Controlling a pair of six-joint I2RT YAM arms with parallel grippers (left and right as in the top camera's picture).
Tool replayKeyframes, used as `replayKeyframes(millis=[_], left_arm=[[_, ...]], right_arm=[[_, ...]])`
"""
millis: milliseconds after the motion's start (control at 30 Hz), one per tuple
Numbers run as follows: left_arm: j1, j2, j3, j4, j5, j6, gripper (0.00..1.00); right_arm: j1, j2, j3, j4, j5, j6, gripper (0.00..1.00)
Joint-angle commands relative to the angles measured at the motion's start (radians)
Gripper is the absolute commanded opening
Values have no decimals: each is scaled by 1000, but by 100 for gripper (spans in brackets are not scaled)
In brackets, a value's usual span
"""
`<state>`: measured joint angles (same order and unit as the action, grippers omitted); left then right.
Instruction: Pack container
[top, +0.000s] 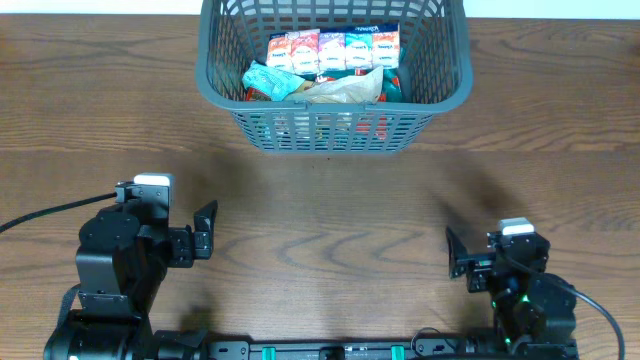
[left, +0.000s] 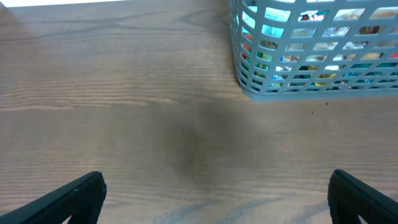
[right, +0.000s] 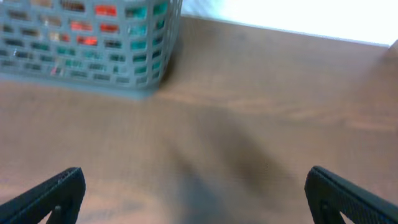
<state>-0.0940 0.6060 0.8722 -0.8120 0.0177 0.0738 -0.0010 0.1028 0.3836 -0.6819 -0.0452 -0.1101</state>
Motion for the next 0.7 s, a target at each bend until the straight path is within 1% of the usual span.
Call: replayKeyframes(millis=[0,100,233,333,667], left_arm=[[4,0,-5,-2,-15,-16,99],[4,0,-5,-2,-15,-16,99],[4,0,-5,-2,-15,-16,98],[4,0,-5,-2,-15,-16,98],[4,0,-5,-2,-15,-16,98]], right_arm=[[20,-74,-107,148,11,1,99],[30,-95,-196,313,12,-2,99],[47,-98,-288,465,15,-23,99],[55,-98,-331,500,15,-30,99],[55,-98,-332,502,14,-50,99]])
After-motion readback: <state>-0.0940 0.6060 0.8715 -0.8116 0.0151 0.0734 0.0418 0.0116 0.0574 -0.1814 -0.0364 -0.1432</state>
